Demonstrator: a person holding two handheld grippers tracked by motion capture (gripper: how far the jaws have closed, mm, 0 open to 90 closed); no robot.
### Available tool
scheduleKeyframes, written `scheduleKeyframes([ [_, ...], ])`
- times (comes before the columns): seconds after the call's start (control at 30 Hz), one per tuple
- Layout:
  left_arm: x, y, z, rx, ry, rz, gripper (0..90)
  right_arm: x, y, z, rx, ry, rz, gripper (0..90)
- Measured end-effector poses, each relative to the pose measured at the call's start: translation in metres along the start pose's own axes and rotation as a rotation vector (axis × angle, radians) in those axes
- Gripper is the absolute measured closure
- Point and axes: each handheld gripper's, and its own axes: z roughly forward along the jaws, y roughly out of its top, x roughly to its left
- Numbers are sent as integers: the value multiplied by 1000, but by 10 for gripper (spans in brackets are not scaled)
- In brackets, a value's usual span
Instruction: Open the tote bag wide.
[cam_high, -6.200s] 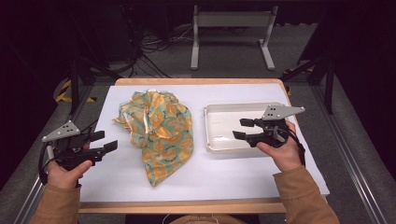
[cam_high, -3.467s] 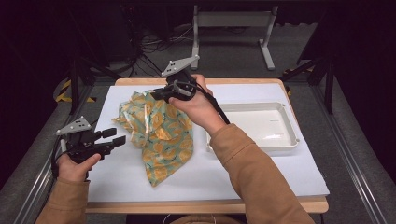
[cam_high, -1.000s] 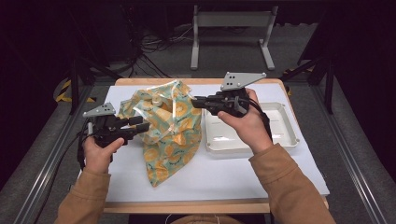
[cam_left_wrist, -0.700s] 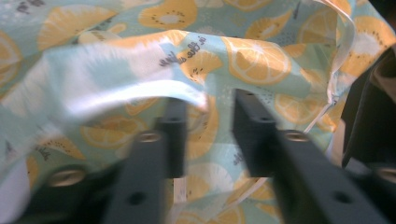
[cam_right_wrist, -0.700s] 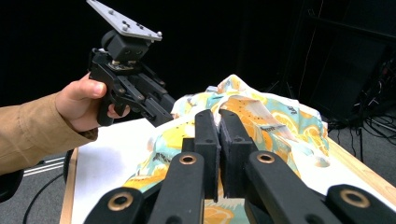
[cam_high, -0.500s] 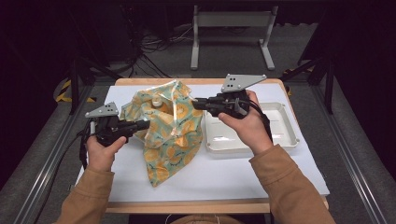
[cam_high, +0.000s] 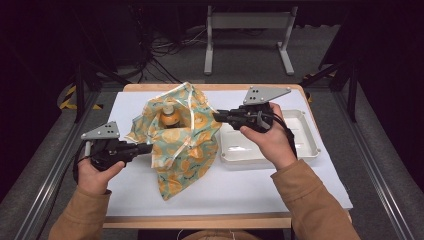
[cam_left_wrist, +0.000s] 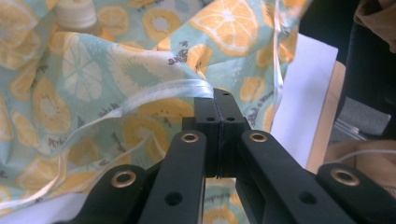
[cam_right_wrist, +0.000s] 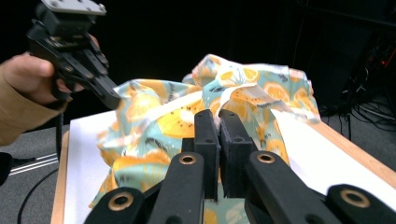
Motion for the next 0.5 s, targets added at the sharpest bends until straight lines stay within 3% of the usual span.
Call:
scheduleKeyframes([
  [0.2,1,-6,-1,62,-2,-11,900,-3,-15,5,35,-15,25,878],
  [0.37,11,-19,9,150,13,-62,899,-4,-29,13,74,-21,42,883],
  [0.5,19,-29,14,176,31,-79,899,-6,-45,22,115,-23,69,884],
])
